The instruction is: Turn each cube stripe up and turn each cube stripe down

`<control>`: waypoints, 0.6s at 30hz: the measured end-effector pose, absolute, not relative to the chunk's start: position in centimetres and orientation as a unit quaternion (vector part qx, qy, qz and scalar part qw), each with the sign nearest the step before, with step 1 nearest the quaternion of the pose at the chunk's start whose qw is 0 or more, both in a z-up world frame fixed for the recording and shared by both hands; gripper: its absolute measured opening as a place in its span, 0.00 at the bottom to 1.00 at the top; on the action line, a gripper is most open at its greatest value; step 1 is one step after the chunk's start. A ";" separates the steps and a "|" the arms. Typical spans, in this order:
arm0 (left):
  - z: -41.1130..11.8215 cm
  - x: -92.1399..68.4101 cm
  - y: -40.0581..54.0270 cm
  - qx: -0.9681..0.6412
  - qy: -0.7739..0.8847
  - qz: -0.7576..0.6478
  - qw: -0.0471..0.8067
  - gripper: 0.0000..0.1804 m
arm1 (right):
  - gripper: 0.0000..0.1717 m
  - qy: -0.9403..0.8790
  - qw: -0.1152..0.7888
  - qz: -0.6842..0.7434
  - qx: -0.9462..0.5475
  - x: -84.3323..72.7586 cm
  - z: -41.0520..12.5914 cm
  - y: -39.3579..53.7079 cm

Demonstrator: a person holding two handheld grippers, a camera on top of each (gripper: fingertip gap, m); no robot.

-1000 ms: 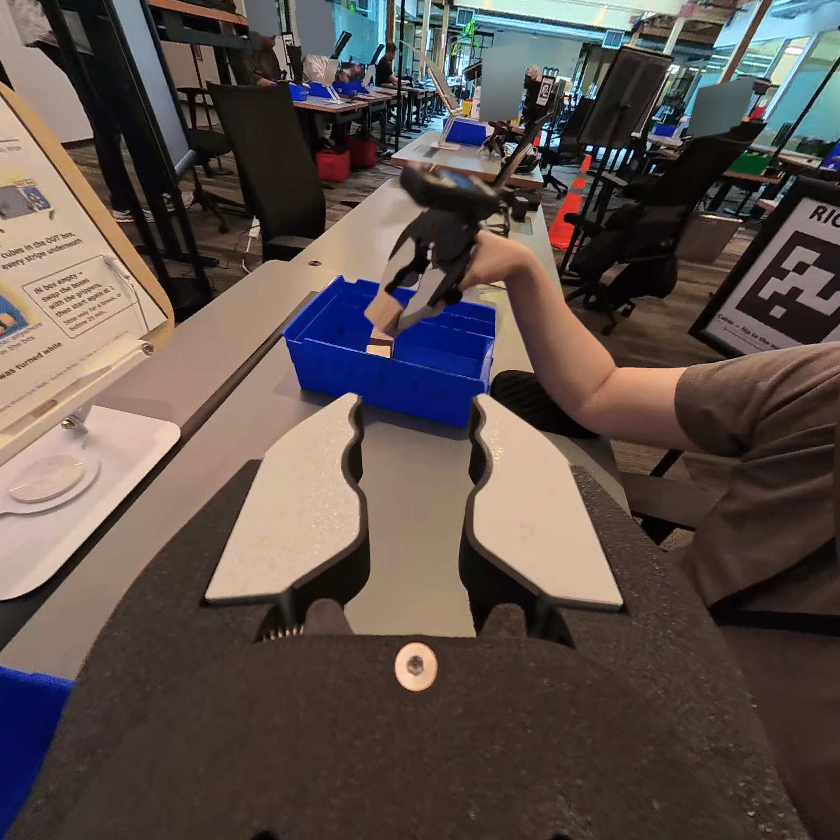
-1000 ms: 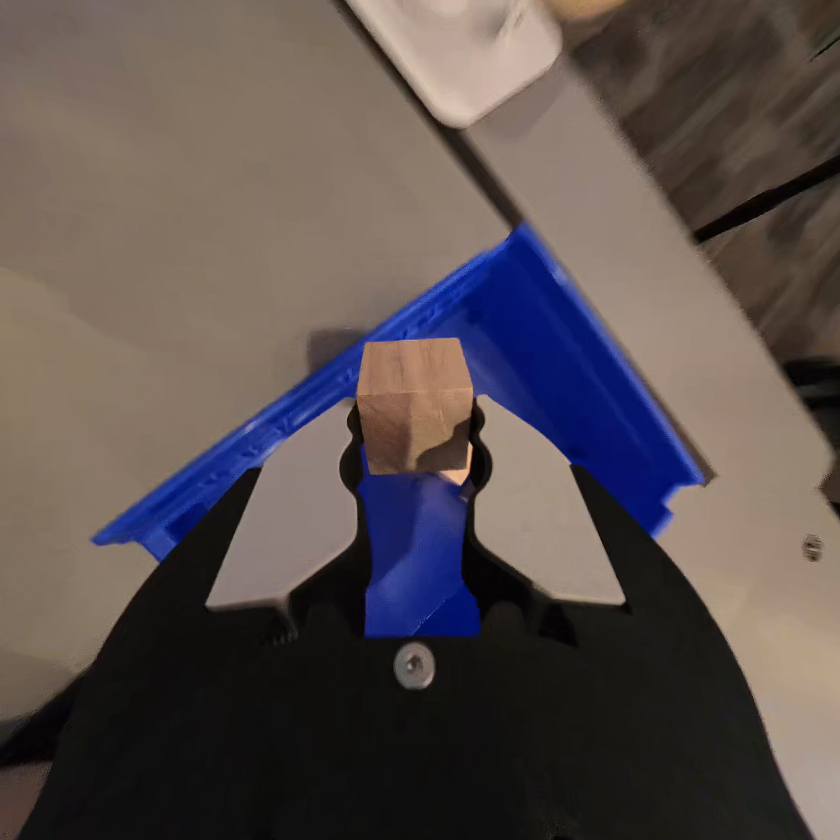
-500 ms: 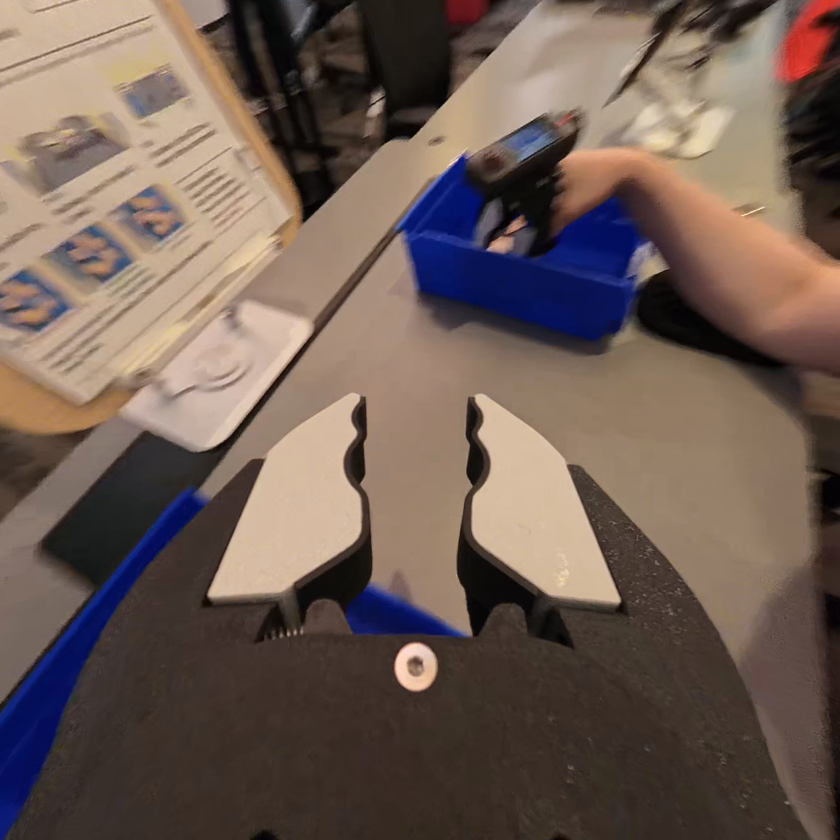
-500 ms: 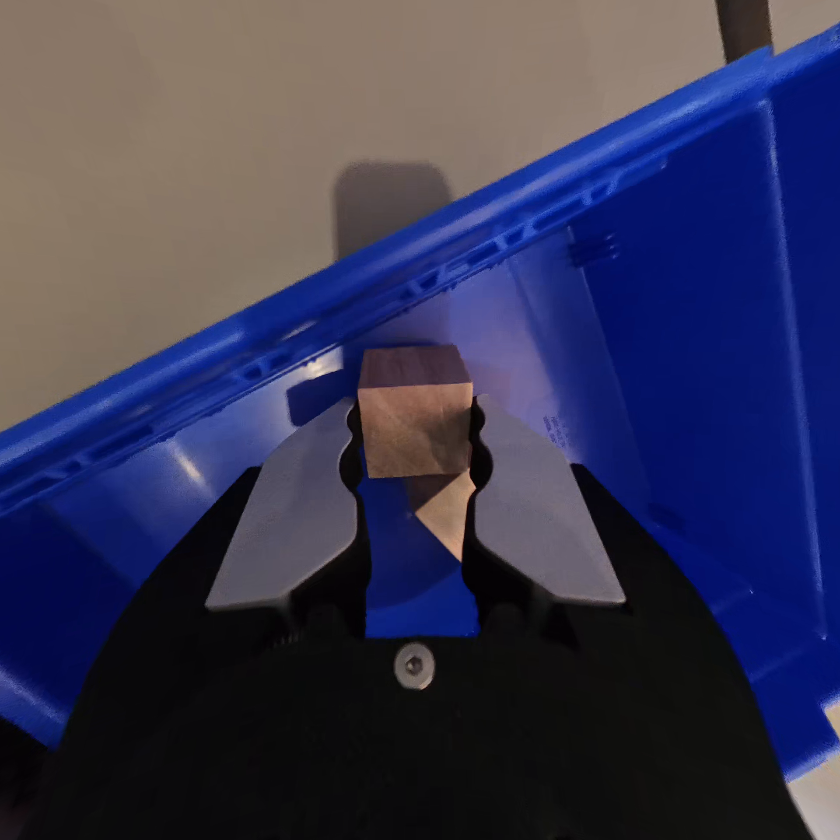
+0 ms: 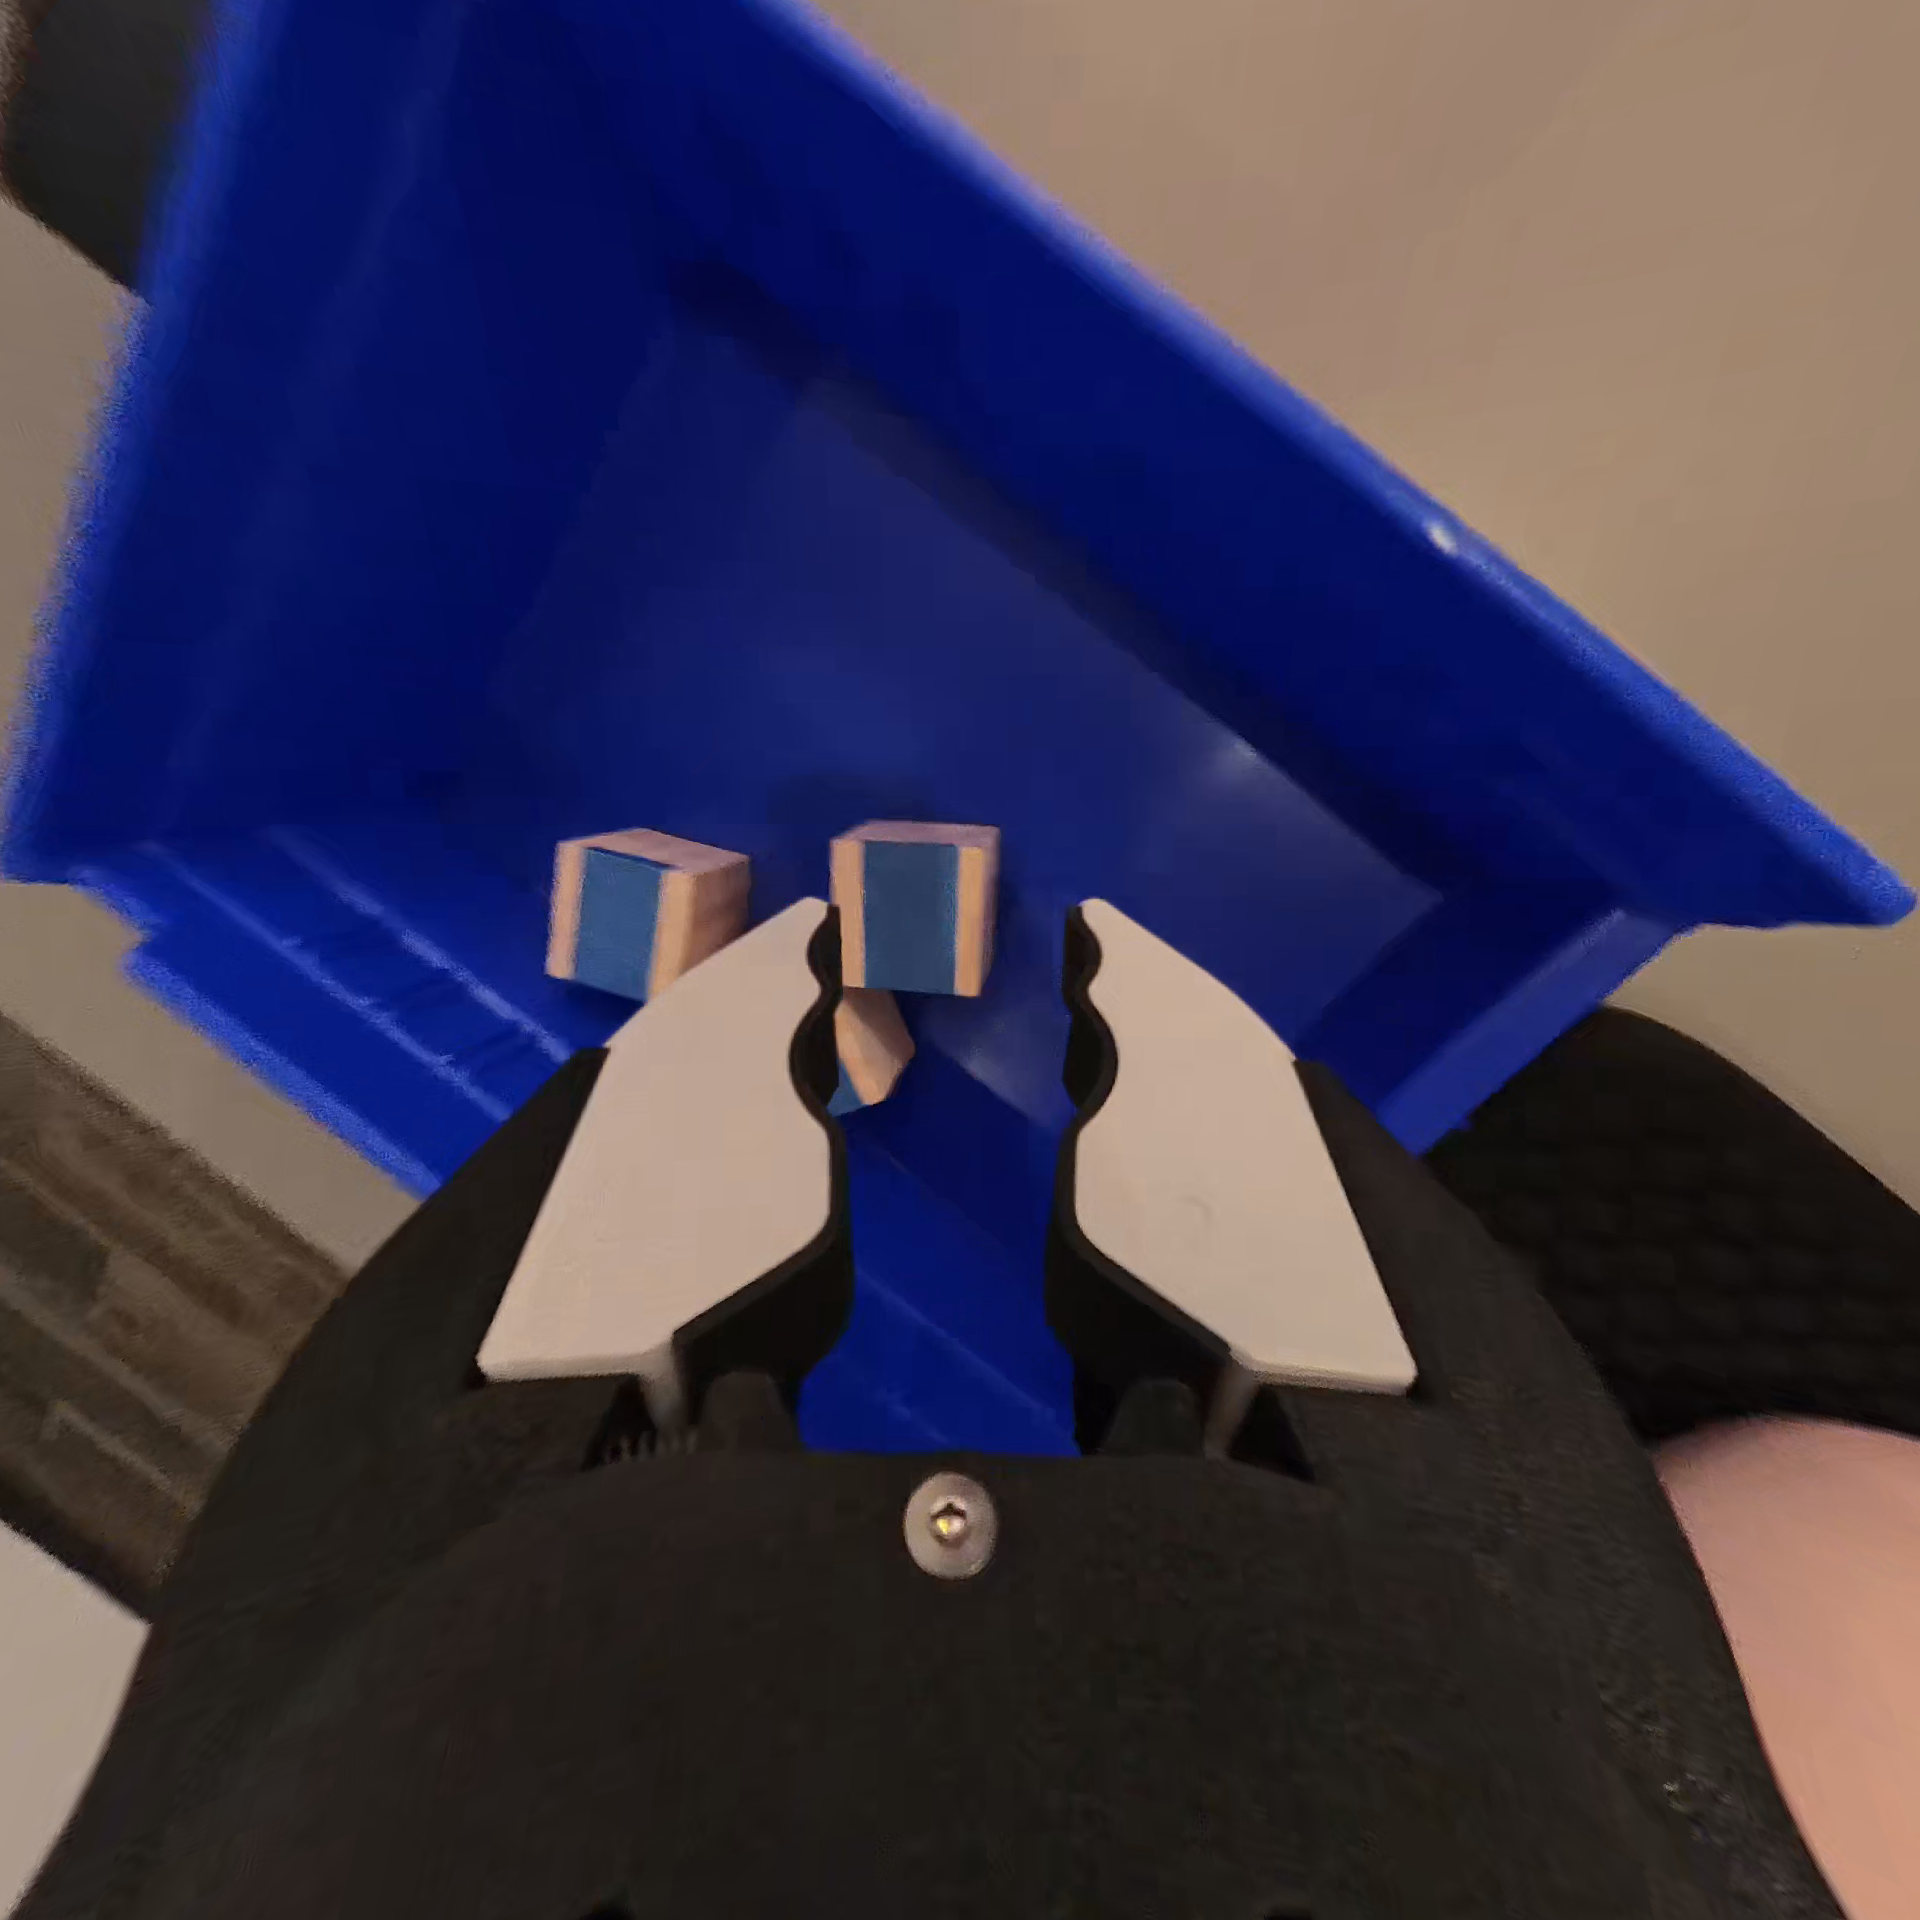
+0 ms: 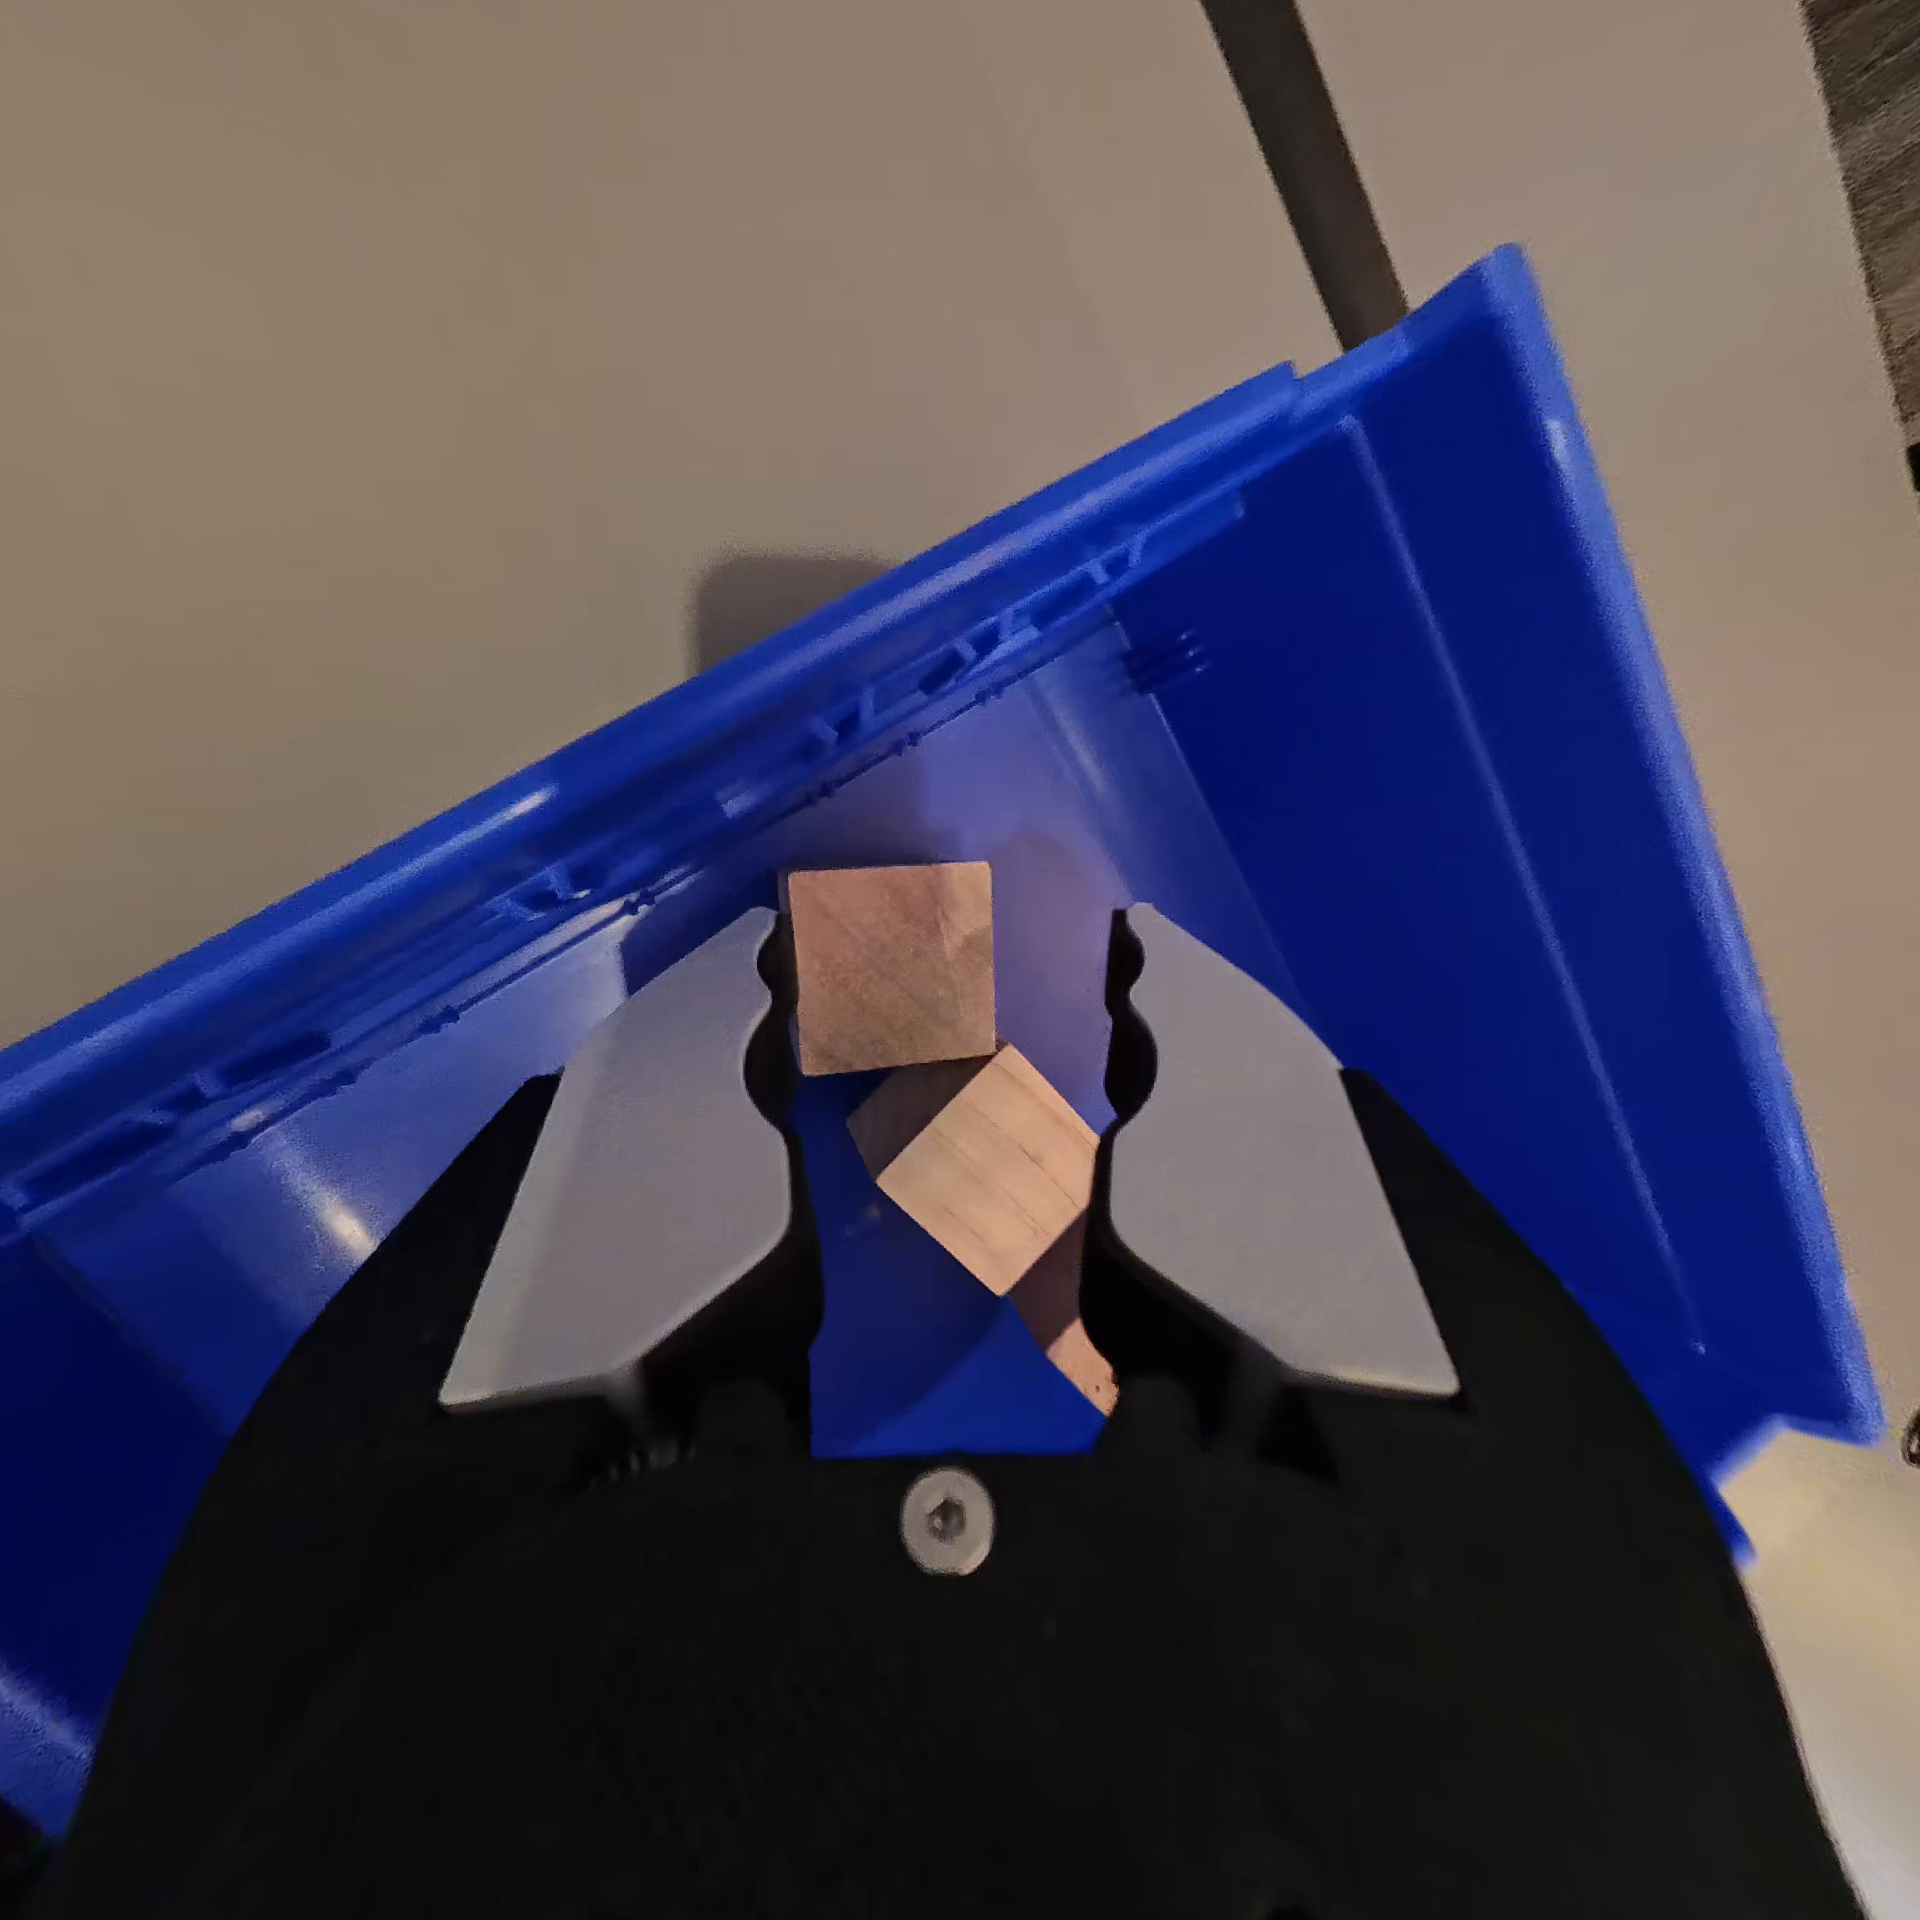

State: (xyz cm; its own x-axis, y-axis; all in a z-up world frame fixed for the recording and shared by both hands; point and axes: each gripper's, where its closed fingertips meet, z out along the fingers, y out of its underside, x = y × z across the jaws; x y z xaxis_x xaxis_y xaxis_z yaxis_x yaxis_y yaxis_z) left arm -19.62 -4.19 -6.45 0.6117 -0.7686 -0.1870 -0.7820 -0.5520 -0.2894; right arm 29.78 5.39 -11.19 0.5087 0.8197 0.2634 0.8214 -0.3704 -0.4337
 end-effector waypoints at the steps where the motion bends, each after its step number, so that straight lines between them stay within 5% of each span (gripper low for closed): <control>1: -7.3 -19.9 -4.3 -0.885 0.438 0.011 0.155 0.25 | 0.34 -0.494 0.268 -0.004 -0.827 29.9 -10.9 5.4; 18: -12.9 -22.0 -2.9 -0.908 0.413 0.017 0.068 0.29 | 0.35 -0.493 0.376 -0.058 -0.783 29.5 -1.1 2.0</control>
State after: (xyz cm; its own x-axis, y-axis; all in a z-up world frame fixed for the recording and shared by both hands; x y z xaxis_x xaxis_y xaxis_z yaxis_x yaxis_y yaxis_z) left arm -21.99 -2.88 -12.86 0.6578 -0.7482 -0.0865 -0.7527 -0.6491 -0.1098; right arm 29.49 2.04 -1.13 0.5072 0.7286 0.4604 0.8150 -0.2316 -0.5312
